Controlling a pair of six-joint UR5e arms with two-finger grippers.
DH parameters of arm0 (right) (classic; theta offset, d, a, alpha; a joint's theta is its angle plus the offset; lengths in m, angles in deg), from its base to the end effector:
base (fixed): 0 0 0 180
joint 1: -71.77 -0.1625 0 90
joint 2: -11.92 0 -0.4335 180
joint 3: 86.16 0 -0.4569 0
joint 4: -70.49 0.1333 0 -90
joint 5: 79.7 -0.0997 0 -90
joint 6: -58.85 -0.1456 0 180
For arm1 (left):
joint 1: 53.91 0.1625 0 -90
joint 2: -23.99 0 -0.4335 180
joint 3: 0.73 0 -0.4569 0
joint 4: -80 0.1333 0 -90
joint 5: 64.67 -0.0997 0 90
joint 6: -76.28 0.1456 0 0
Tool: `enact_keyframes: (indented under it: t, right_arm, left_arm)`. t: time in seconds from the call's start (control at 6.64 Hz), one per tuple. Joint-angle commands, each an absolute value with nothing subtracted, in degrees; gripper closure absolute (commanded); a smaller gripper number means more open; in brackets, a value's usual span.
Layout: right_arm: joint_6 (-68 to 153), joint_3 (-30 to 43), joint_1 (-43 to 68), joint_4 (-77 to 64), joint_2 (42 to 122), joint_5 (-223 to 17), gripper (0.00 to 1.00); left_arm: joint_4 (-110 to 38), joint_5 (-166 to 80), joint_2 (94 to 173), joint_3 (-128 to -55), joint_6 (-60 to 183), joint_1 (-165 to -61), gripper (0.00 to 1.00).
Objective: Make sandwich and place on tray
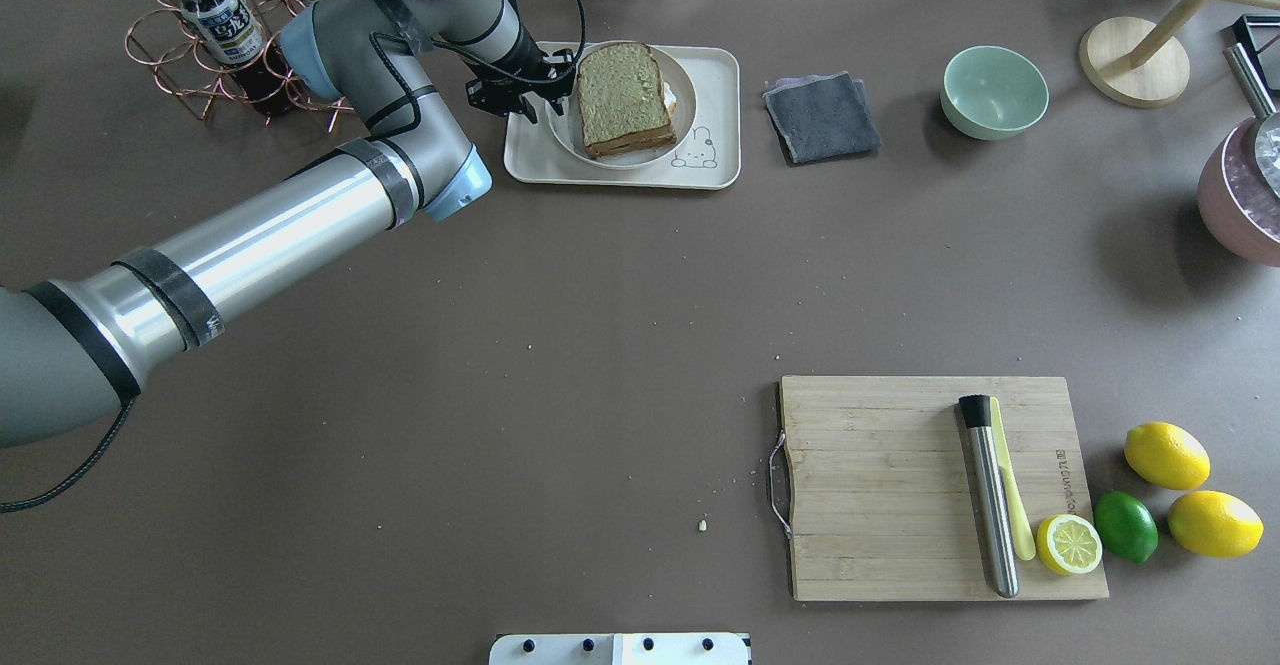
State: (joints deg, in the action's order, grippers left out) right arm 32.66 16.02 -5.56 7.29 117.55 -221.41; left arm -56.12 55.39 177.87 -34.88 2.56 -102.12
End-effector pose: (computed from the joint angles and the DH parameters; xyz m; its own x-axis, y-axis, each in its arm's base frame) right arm -0.0838 -0.4594 0.6508 0.5701 0.0010 0.8216 -0.0560 0.9977 0.0376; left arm 0.6228 -0.7874 0.2825 0.4797 -0.1726 -0.8603 0.2503 0.9666 -0.0544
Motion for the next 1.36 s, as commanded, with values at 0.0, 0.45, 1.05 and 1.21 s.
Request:
enact_keyframes:
  t: [0.0, 0.45, 1.05, 1.21]
  right_arm:
    - [32.7, 16.1, -5.1, 4.9, 115.5, -220.7, 0.00]
    - [32.7, 16.1, -4.8, 4.0, 112.9, -219.4, 0.00]
    - [48.0, 16.5, -9.9, -6.6, 112.7, -217.1, 0.00]
    - [53.3, 18.1, -12.1, -13.1, 111.8, -215.3, 0.00]
  left_arm:
    - [-55.6, 56.0, 177.0, -36.3, 3.6, -104.4, 0.48]
    - [-27.2, 63.7, 155.4, -72.8, 25.4, -111.6, 0.42]
    - [-8.4, 65.7, 129.0, -100.3, 60.8, -125.8, 0.33]
    - [-7.4, 66.0, 123.1, -103.3, 66.6, -129.5, 0.31]
